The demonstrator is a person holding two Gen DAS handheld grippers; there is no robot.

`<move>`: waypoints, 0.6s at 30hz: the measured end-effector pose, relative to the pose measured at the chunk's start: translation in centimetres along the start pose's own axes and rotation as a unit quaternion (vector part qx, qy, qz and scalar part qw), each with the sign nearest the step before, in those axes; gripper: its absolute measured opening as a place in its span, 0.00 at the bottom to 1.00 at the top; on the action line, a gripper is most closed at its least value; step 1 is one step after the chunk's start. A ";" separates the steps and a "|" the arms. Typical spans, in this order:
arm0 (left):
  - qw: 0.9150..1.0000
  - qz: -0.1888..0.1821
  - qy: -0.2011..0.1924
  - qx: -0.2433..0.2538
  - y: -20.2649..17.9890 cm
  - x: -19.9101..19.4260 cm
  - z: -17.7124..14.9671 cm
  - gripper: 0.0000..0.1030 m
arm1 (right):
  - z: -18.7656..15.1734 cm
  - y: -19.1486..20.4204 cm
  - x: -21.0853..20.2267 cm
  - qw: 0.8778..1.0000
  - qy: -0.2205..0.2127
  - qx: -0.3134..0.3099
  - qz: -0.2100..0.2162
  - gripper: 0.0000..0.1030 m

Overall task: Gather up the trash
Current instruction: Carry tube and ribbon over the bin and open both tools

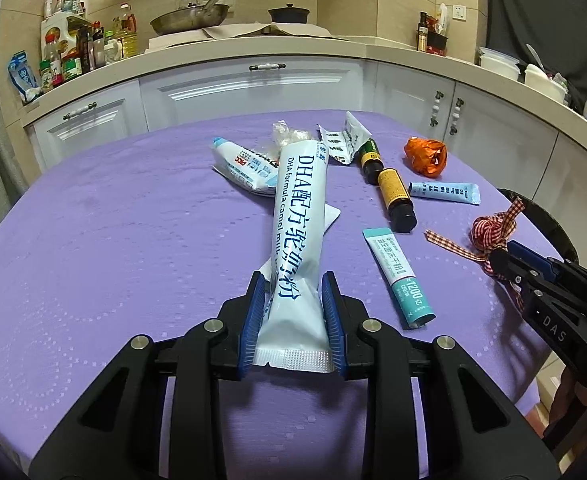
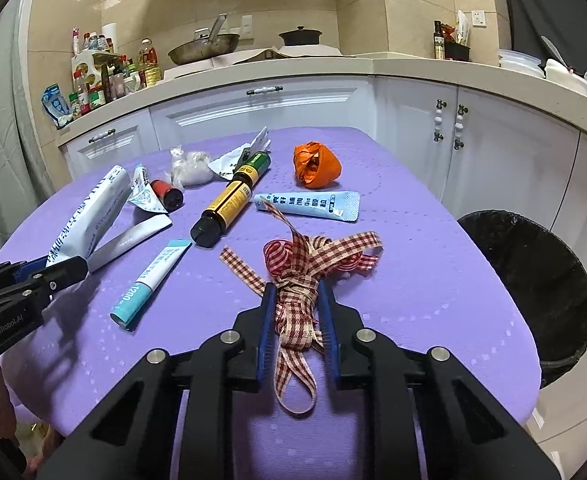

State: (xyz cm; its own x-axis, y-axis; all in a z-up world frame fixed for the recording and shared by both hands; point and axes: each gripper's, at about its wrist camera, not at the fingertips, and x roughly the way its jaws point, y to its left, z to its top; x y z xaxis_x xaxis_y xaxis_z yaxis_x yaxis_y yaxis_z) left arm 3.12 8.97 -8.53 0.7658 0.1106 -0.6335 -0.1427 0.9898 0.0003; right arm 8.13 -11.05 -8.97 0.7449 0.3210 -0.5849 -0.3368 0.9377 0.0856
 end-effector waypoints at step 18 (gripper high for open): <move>0.999 -0.041 -0.026 0.024 -3.1 -0.9 2.8 0.27 | 2.1 -3.0 -3.3 0.997 -0.055 -0.003 -0.054 0.20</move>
State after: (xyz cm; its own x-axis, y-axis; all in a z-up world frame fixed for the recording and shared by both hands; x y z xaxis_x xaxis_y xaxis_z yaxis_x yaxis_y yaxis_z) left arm 4.62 6.00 -5.79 0.8058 0.0327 -0.5912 -0.0491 0.9987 -0.0117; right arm 7.93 -14.60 -5.59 0.8357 0.2305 -0.4985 -0.2538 0.9670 0.0217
